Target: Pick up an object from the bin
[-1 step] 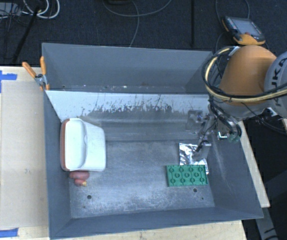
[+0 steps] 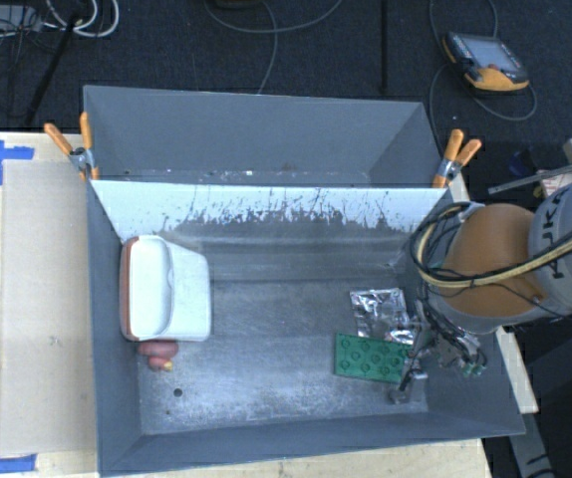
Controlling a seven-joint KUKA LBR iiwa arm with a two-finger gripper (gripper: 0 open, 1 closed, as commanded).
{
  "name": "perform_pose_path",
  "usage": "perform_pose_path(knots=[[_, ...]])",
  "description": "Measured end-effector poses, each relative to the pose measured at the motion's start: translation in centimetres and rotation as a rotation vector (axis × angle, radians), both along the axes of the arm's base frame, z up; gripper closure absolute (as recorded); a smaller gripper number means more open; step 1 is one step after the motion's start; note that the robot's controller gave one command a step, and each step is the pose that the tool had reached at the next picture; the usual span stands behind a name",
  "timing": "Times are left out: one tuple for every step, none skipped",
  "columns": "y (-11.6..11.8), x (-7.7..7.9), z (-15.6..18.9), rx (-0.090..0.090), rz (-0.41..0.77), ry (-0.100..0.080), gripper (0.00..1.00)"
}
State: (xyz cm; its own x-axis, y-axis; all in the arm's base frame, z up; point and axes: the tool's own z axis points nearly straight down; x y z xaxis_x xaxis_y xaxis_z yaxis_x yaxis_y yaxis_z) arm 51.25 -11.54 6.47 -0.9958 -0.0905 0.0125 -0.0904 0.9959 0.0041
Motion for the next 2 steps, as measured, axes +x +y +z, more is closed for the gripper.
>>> perform_pose_path(knots=[[-0.60, 0.63, 3.56, -0.003, 0.157, -0.016, 0.00], [-0.71, 0.90, 3.47, -0.001, 0.074, -0.013, 0.00]])
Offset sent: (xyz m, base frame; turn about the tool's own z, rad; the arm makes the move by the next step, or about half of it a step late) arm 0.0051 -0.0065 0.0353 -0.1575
